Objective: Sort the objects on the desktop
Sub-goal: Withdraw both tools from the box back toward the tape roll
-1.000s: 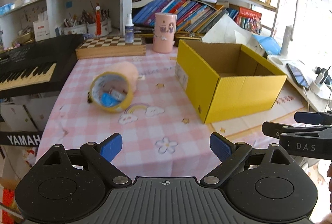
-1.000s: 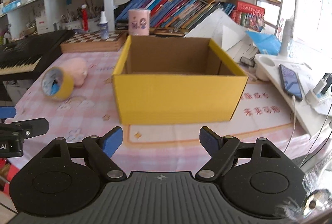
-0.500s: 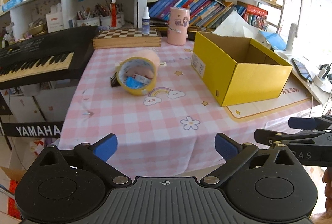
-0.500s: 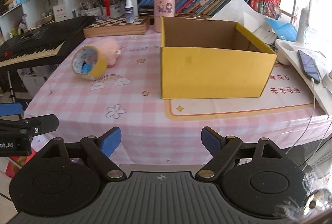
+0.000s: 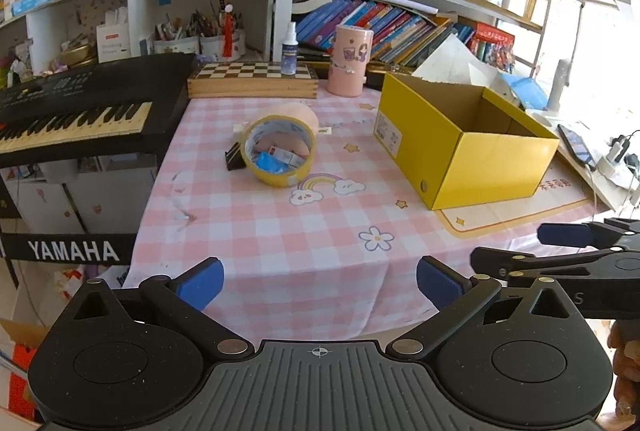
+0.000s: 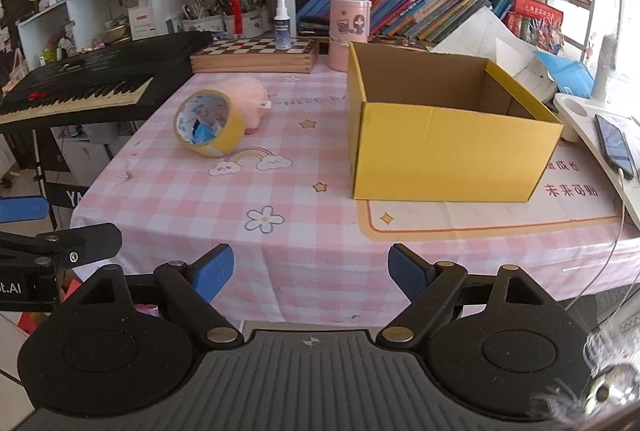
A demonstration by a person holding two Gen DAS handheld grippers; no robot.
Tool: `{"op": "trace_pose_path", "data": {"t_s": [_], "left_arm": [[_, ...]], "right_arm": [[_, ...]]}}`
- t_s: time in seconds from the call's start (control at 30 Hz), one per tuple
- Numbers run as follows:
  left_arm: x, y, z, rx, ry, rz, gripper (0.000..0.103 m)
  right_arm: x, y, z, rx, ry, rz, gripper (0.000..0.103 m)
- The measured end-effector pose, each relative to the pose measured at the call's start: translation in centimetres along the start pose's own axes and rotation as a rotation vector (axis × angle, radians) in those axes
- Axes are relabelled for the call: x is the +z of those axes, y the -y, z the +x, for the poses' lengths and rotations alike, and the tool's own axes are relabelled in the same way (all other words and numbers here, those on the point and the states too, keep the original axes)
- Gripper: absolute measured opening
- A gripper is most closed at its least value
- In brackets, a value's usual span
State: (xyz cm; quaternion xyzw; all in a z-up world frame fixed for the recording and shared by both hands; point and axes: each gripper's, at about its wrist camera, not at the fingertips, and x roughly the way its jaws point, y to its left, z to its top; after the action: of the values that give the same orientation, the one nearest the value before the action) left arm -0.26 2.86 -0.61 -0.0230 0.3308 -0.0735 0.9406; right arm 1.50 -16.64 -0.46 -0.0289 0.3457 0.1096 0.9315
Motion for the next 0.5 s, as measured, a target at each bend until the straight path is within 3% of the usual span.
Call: {"op": "trace_pose_path", "data": {"t_s": [0.5], "left_arm": [[-0.2,-1.9,-0.2,0.056,-0.024,-0.033,0.103]], "right_arm": [[0.4,-2.0,0.3,0.023,0.004,-0.035,0.084]]}}
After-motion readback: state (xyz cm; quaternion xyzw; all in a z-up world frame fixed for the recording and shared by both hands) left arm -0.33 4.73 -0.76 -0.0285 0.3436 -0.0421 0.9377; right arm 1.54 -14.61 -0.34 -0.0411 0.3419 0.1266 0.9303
